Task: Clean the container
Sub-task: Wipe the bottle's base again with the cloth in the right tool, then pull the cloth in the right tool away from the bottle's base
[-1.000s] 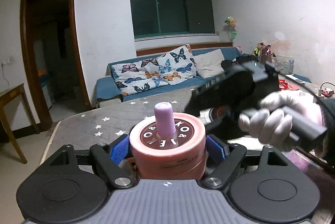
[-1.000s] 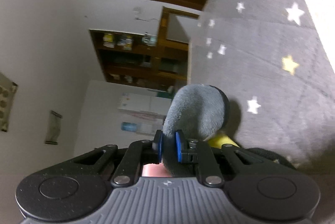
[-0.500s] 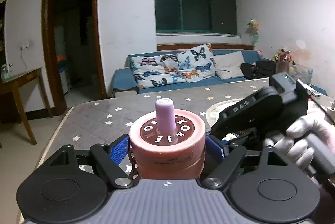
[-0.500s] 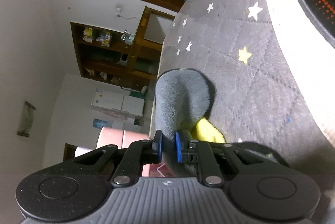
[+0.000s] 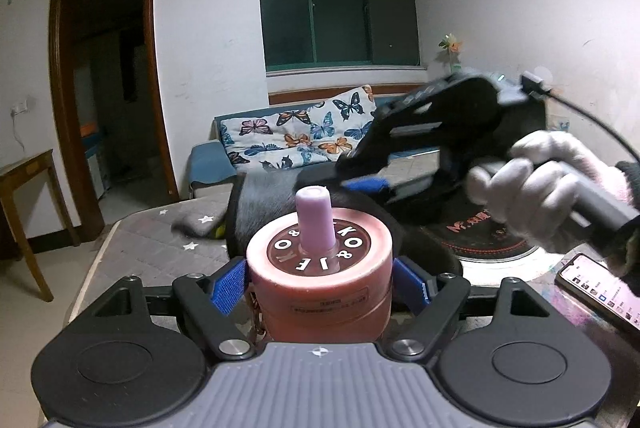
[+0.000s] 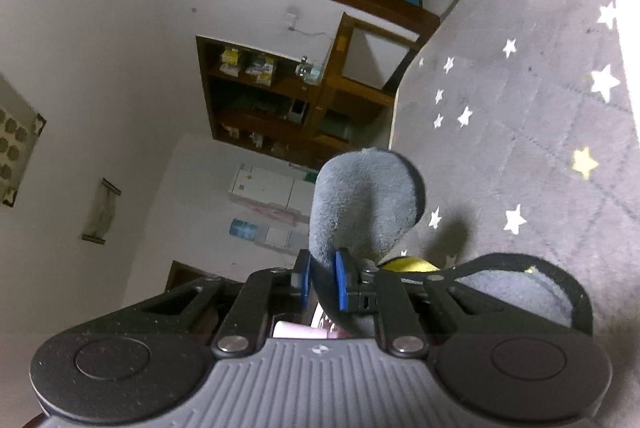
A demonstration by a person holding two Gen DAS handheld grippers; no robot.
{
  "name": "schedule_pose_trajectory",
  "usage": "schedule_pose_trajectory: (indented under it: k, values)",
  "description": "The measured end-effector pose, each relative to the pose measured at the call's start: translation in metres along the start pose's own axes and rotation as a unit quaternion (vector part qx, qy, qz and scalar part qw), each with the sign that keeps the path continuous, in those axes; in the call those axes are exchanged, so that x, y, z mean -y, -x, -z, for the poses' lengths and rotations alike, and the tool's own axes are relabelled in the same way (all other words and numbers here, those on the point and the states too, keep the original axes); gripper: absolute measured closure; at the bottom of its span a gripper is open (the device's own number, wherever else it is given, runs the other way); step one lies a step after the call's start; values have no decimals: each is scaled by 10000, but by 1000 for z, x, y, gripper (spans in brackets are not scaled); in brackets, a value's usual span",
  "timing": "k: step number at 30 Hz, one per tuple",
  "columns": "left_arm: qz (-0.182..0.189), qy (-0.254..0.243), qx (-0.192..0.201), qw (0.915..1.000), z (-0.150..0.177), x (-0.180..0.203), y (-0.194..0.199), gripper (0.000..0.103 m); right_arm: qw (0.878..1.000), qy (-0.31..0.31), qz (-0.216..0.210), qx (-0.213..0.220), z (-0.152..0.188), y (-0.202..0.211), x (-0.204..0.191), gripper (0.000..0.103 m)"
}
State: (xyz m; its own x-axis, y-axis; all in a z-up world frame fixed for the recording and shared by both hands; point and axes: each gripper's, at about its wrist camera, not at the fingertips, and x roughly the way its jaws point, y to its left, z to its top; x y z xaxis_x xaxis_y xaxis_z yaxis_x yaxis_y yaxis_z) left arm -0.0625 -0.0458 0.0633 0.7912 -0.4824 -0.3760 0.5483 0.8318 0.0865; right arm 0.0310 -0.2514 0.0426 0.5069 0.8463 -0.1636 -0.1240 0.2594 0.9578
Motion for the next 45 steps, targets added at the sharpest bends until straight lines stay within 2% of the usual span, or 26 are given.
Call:
schedule_pose_trajectory:
  k: [2,6,11,16,21,24,27,33,38,45]
  values:
    - [-7,-7,1,10000,0,1,0,22,9999,-160,40,-35,1,-5,10,89]
    - [-2,38,-4,10000,1,1,1,22,9984,-371,416,-35,8,-7,32,89]
    - [-27,117,-29,9999,0,2,0,22,9964,-691,481,102,23,8,52,89]
    - [-57,195,-62,9998,-1,3,1,22,9964,-739,242,345,31,28,41,89]
    - [-90,228,-86,9997,-3,3,1,22,9975,-396,-179,555,37,40,10,89]
    - [-110,279,-102,9995,-3,2,2,22,9979,-186,-96,618,41,41,4,89]
    - [-124,326,-100,9993,-3,1,2,22,9973,-384,-23,618,46,39,19,89]
    - [-150,338,-115,9992,-4,3,2,22,9961,-555,423,531,56,29,47,89]
    - [-152,385,-60,9991,-6,3,8,22,9948,-468,781,458,61,28,55,89]
    - [-175,354,141,9991,-12,-3,25,22,9968,-432,404,542,59,42,34,89]
